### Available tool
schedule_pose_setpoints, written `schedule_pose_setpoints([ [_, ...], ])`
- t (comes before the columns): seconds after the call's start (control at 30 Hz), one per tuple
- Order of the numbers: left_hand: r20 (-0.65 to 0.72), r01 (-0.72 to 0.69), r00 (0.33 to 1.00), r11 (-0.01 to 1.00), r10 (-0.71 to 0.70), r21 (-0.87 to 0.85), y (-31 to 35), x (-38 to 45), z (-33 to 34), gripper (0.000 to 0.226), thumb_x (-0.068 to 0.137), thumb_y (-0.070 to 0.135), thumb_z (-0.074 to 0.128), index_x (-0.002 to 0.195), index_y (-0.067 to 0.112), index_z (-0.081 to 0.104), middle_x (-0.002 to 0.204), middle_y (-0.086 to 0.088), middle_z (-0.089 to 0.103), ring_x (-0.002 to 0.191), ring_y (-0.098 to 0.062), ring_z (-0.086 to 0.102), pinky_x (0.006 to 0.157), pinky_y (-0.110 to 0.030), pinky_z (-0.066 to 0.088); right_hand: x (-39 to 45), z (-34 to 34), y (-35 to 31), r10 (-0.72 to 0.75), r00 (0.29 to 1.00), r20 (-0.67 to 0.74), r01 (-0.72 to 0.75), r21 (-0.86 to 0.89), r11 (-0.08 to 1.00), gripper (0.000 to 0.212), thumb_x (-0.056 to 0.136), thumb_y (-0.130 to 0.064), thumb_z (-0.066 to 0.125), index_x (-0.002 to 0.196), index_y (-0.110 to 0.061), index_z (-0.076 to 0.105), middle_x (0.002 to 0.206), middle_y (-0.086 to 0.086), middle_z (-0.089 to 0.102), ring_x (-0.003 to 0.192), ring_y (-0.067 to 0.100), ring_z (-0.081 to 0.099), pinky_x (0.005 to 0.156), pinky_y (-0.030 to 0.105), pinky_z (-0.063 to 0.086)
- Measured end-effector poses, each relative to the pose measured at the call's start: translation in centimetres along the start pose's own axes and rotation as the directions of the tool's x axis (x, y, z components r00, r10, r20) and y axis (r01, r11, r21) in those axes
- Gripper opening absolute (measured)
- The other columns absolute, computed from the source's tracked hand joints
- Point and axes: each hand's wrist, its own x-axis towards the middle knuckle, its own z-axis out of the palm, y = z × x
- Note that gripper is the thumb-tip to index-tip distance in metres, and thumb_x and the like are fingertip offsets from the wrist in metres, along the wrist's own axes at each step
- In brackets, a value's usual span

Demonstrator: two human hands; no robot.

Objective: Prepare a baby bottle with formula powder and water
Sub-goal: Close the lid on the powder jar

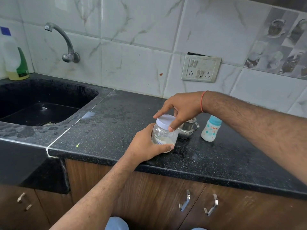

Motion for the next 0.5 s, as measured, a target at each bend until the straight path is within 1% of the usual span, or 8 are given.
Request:
schedule_pose_setpoints([
  [0.07,-0.002,0.007,1.000,1.000,-0.007,0.003,0.1,0.0,0.0,0.082,0.071,0.054,0.100,0.141,0.035,0.061,0.122,0.021,0.075,0.111,0.002,0.071,0.098,-0.028,0.060,0.3,0.4,-0.4,-0.008,1.000,-0.025,0.006,-0.073,0.997,0.055,0.089,-0.064,0.073,0.141,-0.049,0.064,0.129,-0.017,0.070,0.093,-0.003,0.063,0.083,0.021,0.046],
  [0.1,-0.003,0.010,1.000,1.000,-0.010,0.006,0.1,0.0,0.0,0.081,0.071,0.054,0.100,0.139,0.035,0.061,0.120,0.021,0.075,0.110,0.002,0.071,0.097,-0.028,0.060,0.6,0.8,-0.5,-0.004,0.998,-0.061,-0.003,-0.113,0.994,0.052,0.089,-0.074,0.065,0.132,-0.046,0.071,0.113,-0.015,0.078,0.089,0.005,0.068,0.081,0.027,0.049],
  [0.17,-0.005,0.011,1.000,1.000,-0.011,0.008,0.2,-0.1,0.0,0.080,0.071,0.054,0.100,0.138,0.037,0.061,0.119,0.021,0.075,0.110,0.003,0.070,0.094,-0.025,0.058,1.2,1.5,-0.7,0.049,0.988,-0.144,-0.074,-0.172,0.982,0.069,0.084,-0.090,0.050,0.105,-0.032,0.081,0.076,-0.006,0.077,0.071,0.015,0.068,0.066,0.032,0.047],
  [0.27,-0.007,0.005,1.000,1.000,-0.005,0.017,0.3,-0.2,0.1,0.079,0.072,0.055,0.099,0.138,0.039,0.058,0.119,0.023,0.072,0.111,0.004,0.068,0.093,-0.022,0.054,1.3,1.9,-1.3,0.142,0.964,-0.223,-0.200,-0.268,0.942,0.095,0.079,-0.101,0.032,0.069,-0.014,0.066,0.059,0.001,0.063,0.059,0.023,0.056,0.058,0.032,0.042],
  [0.33,0.002,0.002,1.000,1.000,-0.002,0.013,0.2,-0.2,0.0,0.079,0.072,0.055,0.099,0.138,0.038,0.059,0.120,0.024,0.073,0.112,0.004,0.068,0.095,-0.023,0.055,0.8,1.9,-1.5,0.186,0.951,-0.245,-0.260,-0.318,0.912,0.096,0.083,-0.099,0.021,0.058,-0.014,0.056,0.059,0.001,0.057,0.057,0.021,0.051,0.058,0.031,0.040],
  [0.4,0.008,0.003,1.000,1.000,-0.003,0.001,0.1,-0.2,0.0,0.082,0.072,0.054,0.100,0.141,0.036,0.059,0.123,0.023,0.074,0.113,0.004,0.069,0.098,-0.026,0.057,0.4,1.7,-1.1,0.220,0.935,-0.278,-0.303,-0.302,0.904,0.095,0.087,-0.096,0.018,0.059,-0.015,0.058,0.063,0.002,0.060,0.059,0.020,0.054,0.059,0.032,0.040],
  [0.47,0.007,0.007,1.000,1.000,-0.007,0.000,0.1,-0.1,0.0,0.084,0.071,0.053,0.100,0.142,0.037,0.059,0.123,0.024,0.073,0.112,0.006,0.068,0.099,-0.027,0.057,0.1,1.2,-0.3,0.214,0.927,-0.309,-0.296,-0.248,0.923,0.089,0.087,-0.095,0.022,0.076,-0.021,0.071,0.077,0.001,0.070,0.073,0.020,0.065,0.067,0.033,0.048],
  [0.5,0.006,0.013,1.000,1.000,-0.013,-0.001,0.1,-0.1,0.0,0.083,0.070,0.053,0.101,0.141,0.038,0.059,0.122,0.025,0.073,0.112,0.007,0.068,0.098,-0.027,0.057,0.1,1.0,0.1,0.180,0.936,-0.302,-0.245,-0.192,0.950,0.081,0.088,-0.093,0.029,0.094,-0.029,0.077,0.094,-0.002,0.076,0.089,0.020,0.070,0.077,0.035,0.052],
])
